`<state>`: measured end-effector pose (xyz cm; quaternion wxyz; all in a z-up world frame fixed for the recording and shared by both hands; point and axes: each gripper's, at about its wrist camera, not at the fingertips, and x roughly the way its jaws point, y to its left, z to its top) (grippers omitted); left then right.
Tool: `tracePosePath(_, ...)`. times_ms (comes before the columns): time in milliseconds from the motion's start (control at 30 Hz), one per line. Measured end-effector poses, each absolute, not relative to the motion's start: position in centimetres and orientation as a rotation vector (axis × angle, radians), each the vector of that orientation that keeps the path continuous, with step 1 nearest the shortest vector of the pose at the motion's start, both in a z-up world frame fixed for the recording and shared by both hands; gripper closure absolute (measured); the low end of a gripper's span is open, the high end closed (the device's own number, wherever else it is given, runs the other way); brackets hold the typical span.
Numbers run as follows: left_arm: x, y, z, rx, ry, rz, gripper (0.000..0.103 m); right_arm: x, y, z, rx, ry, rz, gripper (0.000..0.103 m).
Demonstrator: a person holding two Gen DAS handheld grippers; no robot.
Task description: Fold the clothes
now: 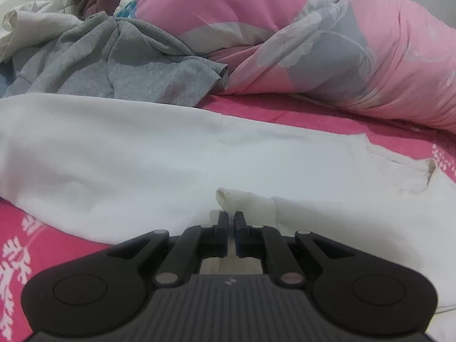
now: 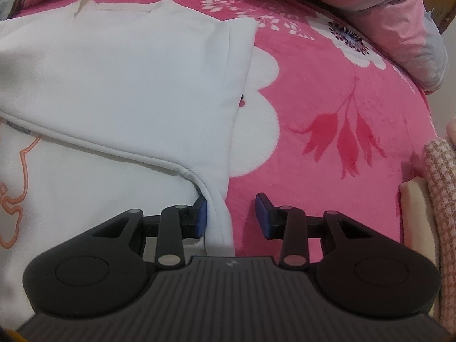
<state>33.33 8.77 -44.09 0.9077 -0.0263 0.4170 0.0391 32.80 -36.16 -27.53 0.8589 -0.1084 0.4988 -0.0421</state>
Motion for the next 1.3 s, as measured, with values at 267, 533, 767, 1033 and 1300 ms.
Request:
tracePosePath(267,33.6,7.1,-45.5,0.096,0.908,0.127,0.098,32.4,-36.5,-27.6,-0.224,1.020,-0.070,0.069)
tracePosePath(533,33.5,5.7,-46.6,0.205,0.933,0.185,0.096,32.0,-38.0,-26.1,-0.197,1.015,0.074,0.064)
tracePosePath(767,31.5,6.0,-44.7,0.203,0.878,0.197,0.075,30.5,-40.1,-22.6,-0.091,0.964,0.282,0.066)
tracePosePath(1033,29.3,3.1,-42.4,0.213,0.805,0.205,0.076,32.7,-41.7,-21.9,-0.004,0.890,0.303,0.086)
tracePosePath(1300,28.5,-4.4,-45.8,0.221,0.864,-0.022,0.074,37.9,-40.7,-26.2,-0.051,0.767,0.235,0.089)
